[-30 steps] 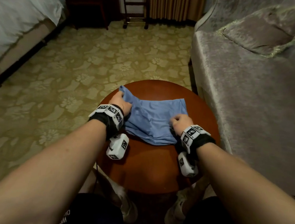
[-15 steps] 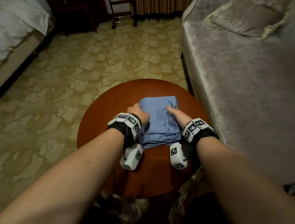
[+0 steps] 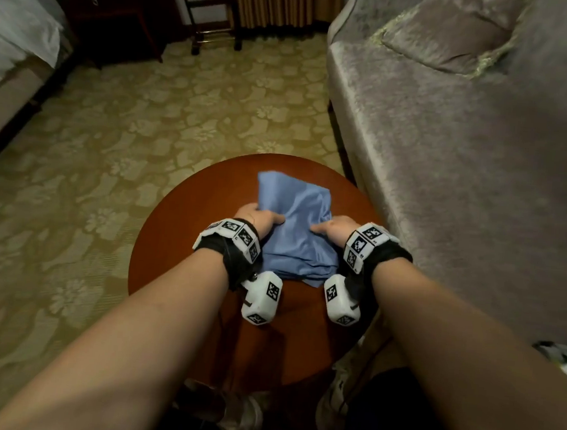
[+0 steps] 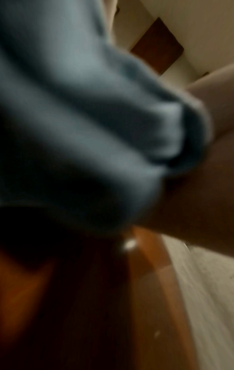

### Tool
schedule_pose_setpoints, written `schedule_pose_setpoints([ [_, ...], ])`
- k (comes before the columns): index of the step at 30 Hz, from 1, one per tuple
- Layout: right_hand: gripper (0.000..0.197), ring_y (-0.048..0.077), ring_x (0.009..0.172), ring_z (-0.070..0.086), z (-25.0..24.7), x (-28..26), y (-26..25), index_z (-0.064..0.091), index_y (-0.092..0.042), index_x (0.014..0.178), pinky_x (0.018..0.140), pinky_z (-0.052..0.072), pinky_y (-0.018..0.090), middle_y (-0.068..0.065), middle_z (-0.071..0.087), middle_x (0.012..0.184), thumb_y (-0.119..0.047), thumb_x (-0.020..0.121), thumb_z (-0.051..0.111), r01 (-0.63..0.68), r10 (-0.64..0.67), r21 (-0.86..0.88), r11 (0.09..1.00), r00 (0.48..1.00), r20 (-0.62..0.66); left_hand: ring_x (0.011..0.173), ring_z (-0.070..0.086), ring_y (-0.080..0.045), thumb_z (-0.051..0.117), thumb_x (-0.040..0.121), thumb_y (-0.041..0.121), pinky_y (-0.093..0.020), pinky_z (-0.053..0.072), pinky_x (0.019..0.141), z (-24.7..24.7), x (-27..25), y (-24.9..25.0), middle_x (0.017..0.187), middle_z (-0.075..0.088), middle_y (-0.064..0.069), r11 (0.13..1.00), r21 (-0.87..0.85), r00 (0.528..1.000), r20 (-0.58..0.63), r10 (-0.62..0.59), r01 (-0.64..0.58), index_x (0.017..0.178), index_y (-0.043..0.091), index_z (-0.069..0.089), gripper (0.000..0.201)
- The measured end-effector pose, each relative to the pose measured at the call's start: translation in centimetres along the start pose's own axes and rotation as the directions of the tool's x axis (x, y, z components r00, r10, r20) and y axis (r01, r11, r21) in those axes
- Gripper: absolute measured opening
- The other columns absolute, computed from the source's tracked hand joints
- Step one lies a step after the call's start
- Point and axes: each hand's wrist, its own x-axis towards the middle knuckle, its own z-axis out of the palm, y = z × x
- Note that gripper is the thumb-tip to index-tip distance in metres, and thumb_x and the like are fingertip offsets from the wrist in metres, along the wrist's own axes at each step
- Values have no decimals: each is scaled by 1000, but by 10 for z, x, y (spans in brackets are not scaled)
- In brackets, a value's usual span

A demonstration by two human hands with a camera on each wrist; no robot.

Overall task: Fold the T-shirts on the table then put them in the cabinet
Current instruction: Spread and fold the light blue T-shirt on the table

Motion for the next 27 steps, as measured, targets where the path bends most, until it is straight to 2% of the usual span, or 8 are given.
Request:
schedule_pose_setpoints([
  [4,88,31,135,35,-14,-18,-34,22,-18,150,110,34,37,14,27,150,-22,77,72,218,-221,-43,975,930,-294,84,58,-26,69,79,18,-29,43,71,-18,-18,28,98,61,-9,953,185,968,-22,249,-241,105,13,55,29],
  [8,100,31,146,-3,-15,-66,-74,4,-31,152,118,10,49,9,-9,159,-23,77,69,404,-610,-663,630,786,-100,98,61,-31,64,81,16,-29,42,73,-38,-43,46,109,63,-13,809,448,912,42,407,-381,110,10,54,31],
  [12,89,31,146,-6,-30,-98,-82,17,-32,149,114,4,60,8,-6,159,-31,76,69,291,-623,-867,405,782,-28,97,60,-32,62,81,14,-28,39,71,-50,-80,57,108,63,-16,652,569,844,151,515,-500,99,12,52,20],
  [16,30,31,115,51,-58,-132,-77,61,-18,106,92,42,40,11,55,116,-20,77,64,308,-620,-790,530,776,-114,99,59,-31,64,83,14,-27,37,69,-57,-116,62,107,62,-17,578,600,790,159,592,-554,102,8,54,23],
  [21,19,20,74,53,-93,-181,-74,50,-12,67,54,32,27,9,52,69,-4,77,64,448,-634,-497,744,707,-313,99,58,-32,67,85,23,-28,35,69,-57,-157,70,107,61,-19,569,520,723,148,675,-638,97,13,45,27],
  [23,26,16,76,48,-110,-203,-71,44,-17,68,60,32,24,3,48,69,-3,79,64,499,-625,-377,780,648,-436,101,58,-32,66,87,25,-27,35,71,-53,-175,80,108,61,-18,572,454,689,143,710,-683,104,7,51,29],
  [25,12,15,84,49,-129,-227,-68,56,-11,92,68,35,23,5,54,87,-8,83,63,529,-609,-322,786,571,-550,103,59,-30,64,88,25,-26,36,72,-45,-195,95,110,63,-16,541,379,629,156,762,-750,110,5,56,31],
  [27,30,18,95,55,-149,-249,-62,55,-6,116,80,43,27,8,59,105,-13,87,61,550,-578,-274,789,512,-635,104,60,-27,64,89,25,-24,38,73,-35,-219,111,110,65,-14,495,290,555,175,813,-819,114,6,60,31],
])
